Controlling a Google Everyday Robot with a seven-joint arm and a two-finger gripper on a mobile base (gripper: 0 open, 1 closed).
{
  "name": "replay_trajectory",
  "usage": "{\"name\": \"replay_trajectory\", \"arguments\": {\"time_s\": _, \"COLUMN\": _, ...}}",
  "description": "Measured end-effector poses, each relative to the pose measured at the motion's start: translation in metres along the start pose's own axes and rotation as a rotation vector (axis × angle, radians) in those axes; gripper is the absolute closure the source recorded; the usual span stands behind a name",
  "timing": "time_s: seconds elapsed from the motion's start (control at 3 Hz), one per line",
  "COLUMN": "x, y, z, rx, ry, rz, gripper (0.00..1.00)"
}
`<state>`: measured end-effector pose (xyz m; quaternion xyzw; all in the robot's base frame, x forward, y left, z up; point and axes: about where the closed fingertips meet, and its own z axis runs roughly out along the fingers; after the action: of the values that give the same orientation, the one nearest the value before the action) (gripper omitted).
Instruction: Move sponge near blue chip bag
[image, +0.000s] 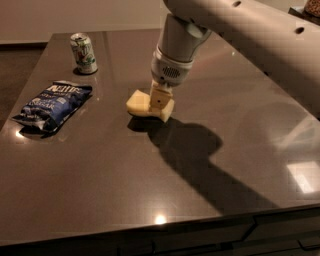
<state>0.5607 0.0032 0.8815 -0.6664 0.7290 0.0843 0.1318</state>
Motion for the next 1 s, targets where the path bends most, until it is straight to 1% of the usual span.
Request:
{"name": "replay_trajectory", "arguments": {"time_s": 0.33, "x": -0.029, "y": -0.009, "z": 0.006, "rx": 0.001, "ry": -0.023, "rz": -0.030, "gripper": 1.00}}
{"name": "replay_trajectory", "arguments": {"time_s": 1.0, "x": -0.072, "y": -0.028, "z": 0.042, "rx": -0.030, "ry": -0.015, "rz": -0.054, "gripper": 1.00}}
